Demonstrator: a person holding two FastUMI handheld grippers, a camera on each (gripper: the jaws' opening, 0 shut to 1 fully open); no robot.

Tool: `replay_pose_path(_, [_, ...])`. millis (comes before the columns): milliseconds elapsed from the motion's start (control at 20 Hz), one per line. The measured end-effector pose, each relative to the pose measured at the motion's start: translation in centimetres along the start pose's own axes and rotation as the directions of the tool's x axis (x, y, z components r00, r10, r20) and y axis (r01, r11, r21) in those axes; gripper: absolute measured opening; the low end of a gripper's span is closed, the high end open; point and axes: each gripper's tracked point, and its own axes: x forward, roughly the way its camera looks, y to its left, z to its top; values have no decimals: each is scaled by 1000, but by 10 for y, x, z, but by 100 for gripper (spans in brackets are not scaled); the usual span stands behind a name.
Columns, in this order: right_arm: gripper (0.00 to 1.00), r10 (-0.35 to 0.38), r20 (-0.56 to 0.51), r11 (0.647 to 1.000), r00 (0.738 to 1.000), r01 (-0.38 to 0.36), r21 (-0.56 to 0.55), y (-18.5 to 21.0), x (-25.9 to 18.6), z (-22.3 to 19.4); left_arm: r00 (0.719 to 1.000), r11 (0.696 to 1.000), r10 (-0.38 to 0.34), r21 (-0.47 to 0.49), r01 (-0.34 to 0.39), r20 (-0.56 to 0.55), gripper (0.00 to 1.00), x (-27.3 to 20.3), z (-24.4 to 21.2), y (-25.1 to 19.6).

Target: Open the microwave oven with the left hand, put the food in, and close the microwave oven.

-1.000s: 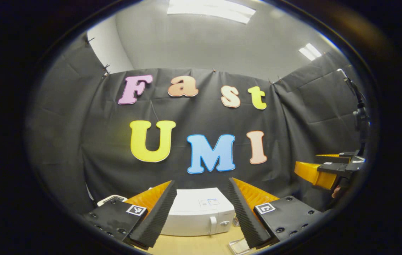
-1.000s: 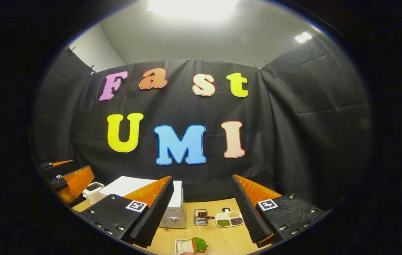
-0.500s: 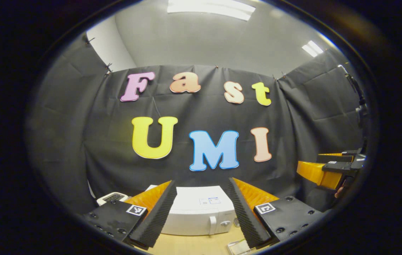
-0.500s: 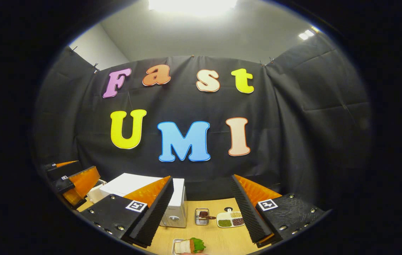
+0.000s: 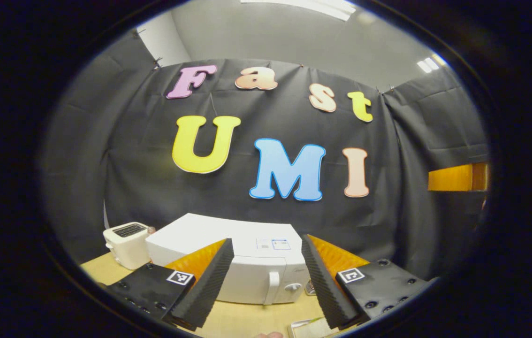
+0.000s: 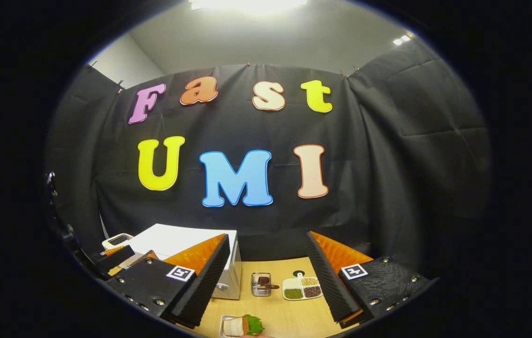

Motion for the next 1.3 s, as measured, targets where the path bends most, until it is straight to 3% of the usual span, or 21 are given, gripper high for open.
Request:
replay_pose_path(100, [98, -9, -11, 1000, 1000, 9, -5, -5, 5, -6, 997, 999, 20, 29, -18, -73, 95, 18, -39, 2])
replay_pose_path(250, [98, -30, -41, 999, 999, 29, -16, -16, 11, -19, 995, 998, 48, 52, -43, -93, 97, 41, -66, 4])
replay_pose_path(450, [98, -60, -106, 998, 993, 58, -27, -33, 16, -42, 990, 997, -6, 82, 18, -143, 96, 72, -112, -19])
replay_pose_path(850, [98, -100, -160, 995, 982, 96, -30, -53, 21, -62, 962, 996, 12, 91, 13, -274, 93, 116, -187, -18])
replay_pose_path(950, [98, -97, -171, 995, 981, 95, -23, -51, 22, -65, 952, 996, 27, 90, 1, -305, 81, 124, -201, -14])
replay_pose_path(1050, [98, -96, -171, 995, 981, 92, -32, -50, 22, -65, 944, 998, -16, 58, 38, -329, 58, 125, -210, -28])
replay_pose_path(1150, [98, -98, -167, 995, 981, 92, -42, -51, 23, -64, 946, 993, -7, 112, 46, -325, 33, 125, -207, -26])
replay_pose_path(1300, [98, -91, -165, 996, 982, 87, -34, -48, 22, -63, 937, 996, -16, 72, 43, -349, 22, 124, -209, -26])
